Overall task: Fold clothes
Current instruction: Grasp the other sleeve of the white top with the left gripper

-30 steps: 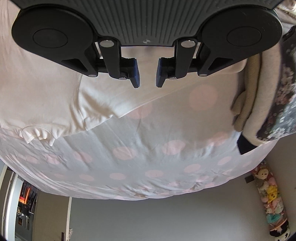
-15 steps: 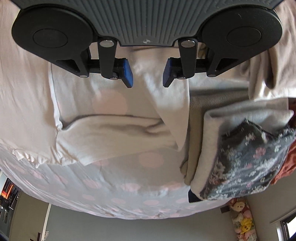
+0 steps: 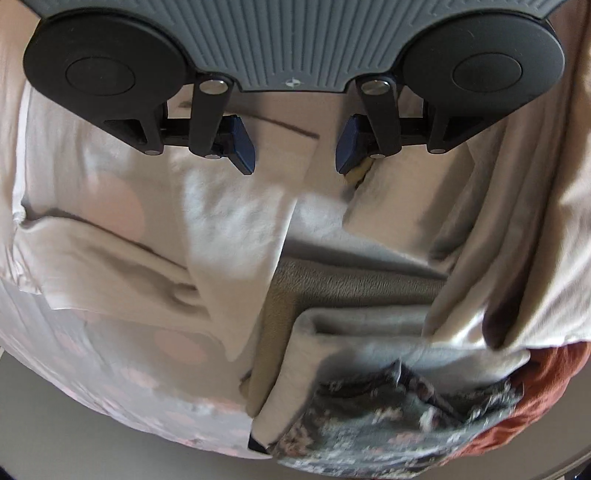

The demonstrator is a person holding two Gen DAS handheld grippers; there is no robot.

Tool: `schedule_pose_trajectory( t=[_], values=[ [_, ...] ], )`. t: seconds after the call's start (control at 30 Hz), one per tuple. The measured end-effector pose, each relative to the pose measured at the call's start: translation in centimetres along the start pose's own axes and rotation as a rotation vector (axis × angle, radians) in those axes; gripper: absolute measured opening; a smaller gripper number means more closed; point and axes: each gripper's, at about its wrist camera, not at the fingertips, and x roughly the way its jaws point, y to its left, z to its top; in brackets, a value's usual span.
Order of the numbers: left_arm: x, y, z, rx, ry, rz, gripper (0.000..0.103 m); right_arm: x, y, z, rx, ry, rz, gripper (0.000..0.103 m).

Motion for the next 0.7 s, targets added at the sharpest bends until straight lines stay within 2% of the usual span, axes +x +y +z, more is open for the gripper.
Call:
schedule_pose_trajectory(
  t=[0.07,0.13,0.17,0.23,0.33,0.43,0.57,0.7],
  values=[
    [0.7,0.2,-0.4,-0.021,0.002,0.002,0.046,0.2,0.2,0.0,-0.012,-0.001,0.010,0.045],
    [0.6,-0.2,-0.4,-0.016,-0.013,-0.003,0.034,0.3,0.2,-0.1,-0.016,0.000,0.013,0.046],
    [0.5,-0.4,-0.4,-0.009,-0.020,-0.008,0.020,0.3,0.2,0.0,-0.014,-0.001,0.016,0.046],
    [0.2,-1.1,-0.6,0.011,-0.042,-0.013,0.008,0.4,0.0,0.0,-0.005,-0.004,0.021,0.046],
    [-1.2,-1.9,-0.8,0.054,-0.108,-0.009,0.007,0.4,-0.2,0.0,0.003,-0.007,0.025,0.046],
    [-3.9,-2.7,-0.2,0.103,-0.191,-0.043,0.007,0.3,-0.2,0.0,0.006,-0.009,0.029,0.046],
    [-7.4,-5.8,2.1,0.180,-0.263,-0.128,0.007,0.3,-0.3,0.1,0.014,-0.014,0.038,0.046],
    [-10.9,-10.6,4.5,0.306,-0.307,-0.232,0.006,0.1,-0.4,0.3,0.021,-0.021,0.050,0.046]
  ],
)
